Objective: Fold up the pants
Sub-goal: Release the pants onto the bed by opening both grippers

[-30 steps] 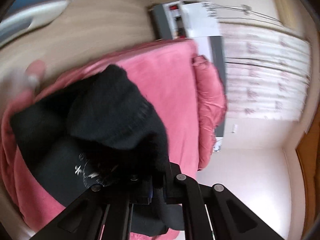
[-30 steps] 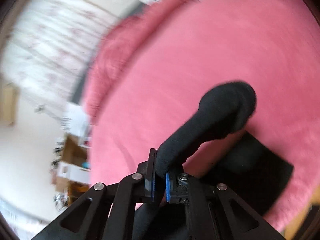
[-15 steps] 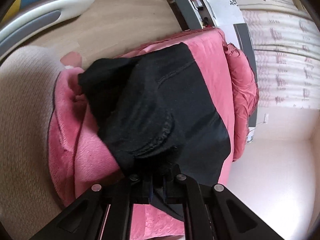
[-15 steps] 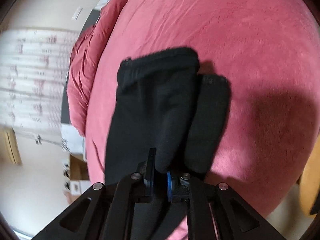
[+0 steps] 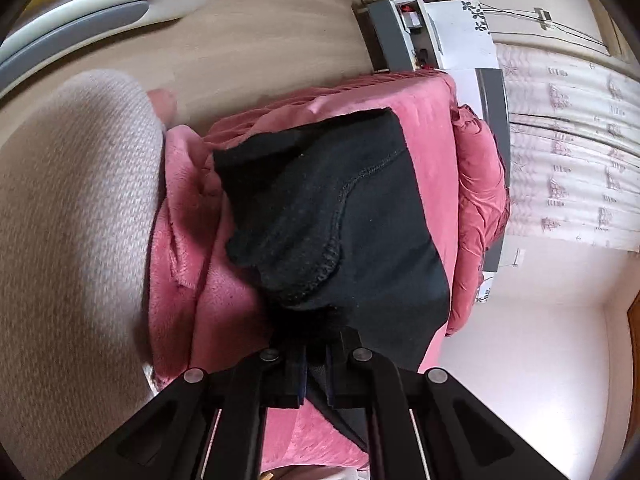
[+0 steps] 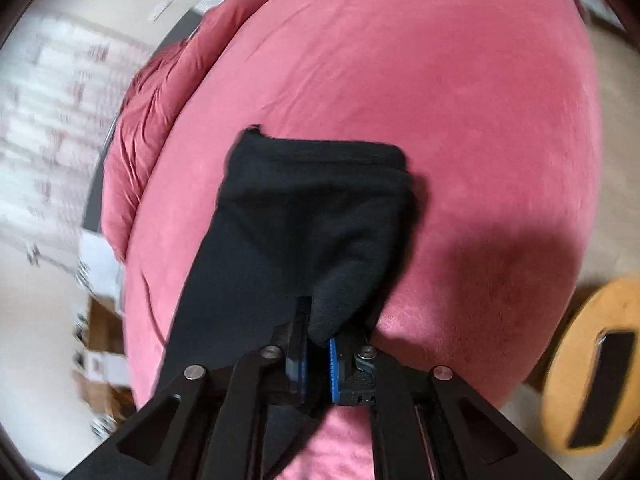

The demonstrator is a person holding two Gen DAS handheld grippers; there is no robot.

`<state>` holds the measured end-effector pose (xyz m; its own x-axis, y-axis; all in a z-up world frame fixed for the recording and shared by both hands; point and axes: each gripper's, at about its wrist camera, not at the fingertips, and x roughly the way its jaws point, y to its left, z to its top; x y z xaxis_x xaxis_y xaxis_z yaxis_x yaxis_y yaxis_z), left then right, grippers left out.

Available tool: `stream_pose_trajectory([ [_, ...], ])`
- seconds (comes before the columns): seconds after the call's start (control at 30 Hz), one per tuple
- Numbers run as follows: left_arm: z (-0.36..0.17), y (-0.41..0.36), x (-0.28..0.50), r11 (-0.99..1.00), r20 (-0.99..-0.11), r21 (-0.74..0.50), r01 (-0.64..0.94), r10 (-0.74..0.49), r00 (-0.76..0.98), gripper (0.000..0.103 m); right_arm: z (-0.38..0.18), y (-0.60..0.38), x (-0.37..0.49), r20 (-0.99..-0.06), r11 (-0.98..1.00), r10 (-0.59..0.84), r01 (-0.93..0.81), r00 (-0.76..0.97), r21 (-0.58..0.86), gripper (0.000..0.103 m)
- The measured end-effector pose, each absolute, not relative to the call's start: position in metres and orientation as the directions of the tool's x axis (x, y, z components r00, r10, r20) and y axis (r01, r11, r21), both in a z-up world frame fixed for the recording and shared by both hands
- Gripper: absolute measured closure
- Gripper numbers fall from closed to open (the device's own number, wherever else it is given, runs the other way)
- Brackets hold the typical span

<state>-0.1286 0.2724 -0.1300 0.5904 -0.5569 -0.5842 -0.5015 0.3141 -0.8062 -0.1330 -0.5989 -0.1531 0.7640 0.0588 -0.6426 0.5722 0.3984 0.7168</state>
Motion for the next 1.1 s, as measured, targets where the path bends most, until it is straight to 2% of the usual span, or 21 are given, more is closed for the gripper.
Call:
stream_pose_trajectory([
  [0.07,-0.125,0.273,-0.132,0.351,-0.592,-0.804,-0.48,-0.551,0.589,0.097,-0.144,-0.593,-0.134,-0.663,0.419,0.005,0.6,0.749,0.681,0.089],
  [0.13,-0.117,0.273,-0.133,0.415,-0.625,-0.78,-0.468,-0.534,0.57,0.094,-0.124,-0.583,-0.139,-0.709,0.497,-0.128,0.663,0.694,0.56,0.084],
  [0.17,-0.112,0.271,-0.133,0.432,-0.636,-0.772,-0.466,-0.522,0.569,0.094,-0.113,-0.578,-0.146,-0.719,0.516,-0.2,0.695,0.666,0.5,0.072],
  [0.2,-0.101,0.272,-0.139,0.467,-0.655,-0.755,-0.461,-0.489,0.576,0.093,-0.102,-0.574,-0.156,-0.72,0.524,-0.277,0.728,0.636,0.442,0.064],
  [0.23,-0.09,0.273,-0.146,0.507,-0.679,-0.728,-0.461,-0.443,0.586,0.089,-0.089,-0.566,-0.162,-0.709,0.53,-0.348,0.753,0.613,0.39,0.057],
  [0.37,-0.038,0.276,-0.175,0.647,-0.686,-0.631,-0.427,-0.21,0.696,0.085,-0.045,-0.519,-0.163,-0.625,0.67,-0.444,0.701,0.642,0.244,0.057],
  [0.43,-0.021,0.272,-0.179,0.668,-0.651,-0.625,-0.404,-0.159,0.742,0.081,-0.03,-0.487,-0.137,-0.605,0.779,-0.345,0.578,0.718,0.242,0.057],
  [0.5,-0.013,0.263,-0.171,0.676,-0.617,-0.646,-0.354,-0.189,0.764,0.08,-0.023,-0.455,-0.108,-0.606,0.867,-0.158,0.403,0.78,0.292,0.057],
  [0.6,-0.011,0.224,-0.13,0.711,-0.594,-0.663,-0.235,-0.308,0.743,0.08,-0.016,-0.384,-0.041,-0.632,0.922,0.166,0.108,0.757,0.372,0.052],
  [0.73,-0.017,0.165,-0.072,0.726,-0.56,-0.686,-0.057,-0.476,0.678,0.08,-0.017,-0.301,0.026,-0.633,0.859,0.468,-0.149,0.617,0.49,0.044],
  [0.9,-0.034,0.106,0.001,0.757,-0.58,-0.645,0.104,-0.573,0.579,0.08,-0.041,-0.218,0.099,-0.685,0.791,0.611,-0.258,0.398,0.555,0.044],
  [1.07,-0.089,0.108,0.019,0.769,-0.664,-0.639,0.024,-0.567,0.488,0.08,-0.085,-0.19,0.15,-0.726,0.769,0.639,-0.242,0.253,0.592,0.044],
  [1.1,-0.102,0.114,0.013,0.757,-0.665,-0.653,0.001,-0.574,0.478,0.083,-0.091,-0.186,0.157,-0.74,0.774,0.632,-0.24,0.232,0.586,0.044],
])
